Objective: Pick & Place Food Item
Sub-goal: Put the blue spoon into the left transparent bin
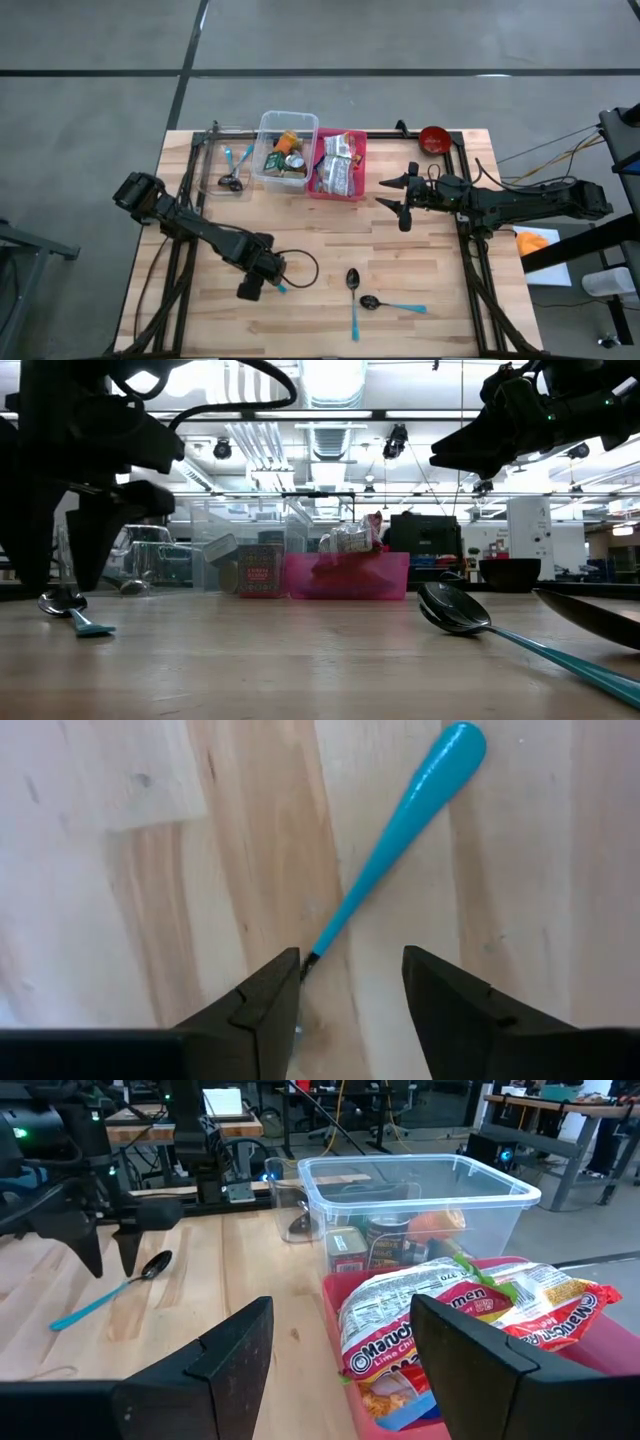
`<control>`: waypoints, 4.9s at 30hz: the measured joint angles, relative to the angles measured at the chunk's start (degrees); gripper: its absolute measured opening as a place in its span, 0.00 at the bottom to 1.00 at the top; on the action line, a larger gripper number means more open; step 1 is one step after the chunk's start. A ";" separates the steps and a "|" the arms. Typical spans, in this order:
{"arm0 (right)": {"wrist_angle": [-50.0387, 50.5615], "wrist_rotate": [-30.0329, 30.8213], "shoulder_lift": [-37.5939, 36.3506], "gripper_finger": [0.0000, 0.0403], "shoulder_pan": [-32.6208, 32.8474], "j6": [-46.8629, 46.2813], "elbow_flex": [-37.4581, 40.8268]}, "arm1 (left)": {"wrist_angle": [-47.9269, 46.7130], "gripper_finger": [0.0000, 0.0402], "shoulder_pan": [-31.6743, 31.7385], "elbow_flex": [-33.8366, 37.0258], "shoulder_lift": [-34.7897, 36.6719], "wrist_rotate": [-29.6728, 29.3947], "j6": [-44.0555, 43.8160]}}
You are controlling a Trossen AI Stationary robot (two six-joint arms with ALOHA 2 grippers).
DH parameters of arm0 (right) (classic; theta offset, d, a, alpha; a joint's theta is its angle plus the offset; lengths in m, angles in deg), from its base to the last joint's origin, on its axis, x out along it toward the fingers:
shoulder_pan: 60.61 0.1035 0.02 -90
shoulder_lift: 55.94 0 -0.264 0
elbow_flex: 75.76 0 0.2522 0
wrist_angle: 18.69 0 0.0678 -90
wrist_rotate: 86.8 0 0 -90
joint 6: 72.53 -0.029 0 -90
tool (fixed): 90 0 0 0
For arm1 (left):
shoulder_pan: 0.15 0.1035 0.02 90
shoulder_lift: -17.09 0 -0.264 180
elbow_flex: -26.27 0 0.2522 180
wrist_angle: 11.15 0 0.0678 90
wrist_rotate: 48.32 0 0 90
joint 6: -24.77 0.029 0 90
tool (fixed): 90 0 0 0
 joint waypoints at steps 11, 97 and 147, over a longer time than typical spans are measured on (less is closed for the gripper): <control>0.01 0.01 0.00 0.58 0.02 -0.07 0.00 | 0.26 0.45 0.15 0.00 0.00 -3.53 3.15; 0.00 -0.02 0.02 0.58 0.01 0.00 0.00 | 15.01 0.02 1.44 3.65 36.71 -47.52 -8.50; -0.02 0.01 0.02 0.58 0.01 -0.04 0.00 | -5.94 0.02 76.30 7.97 37.37 -12.39 -22.24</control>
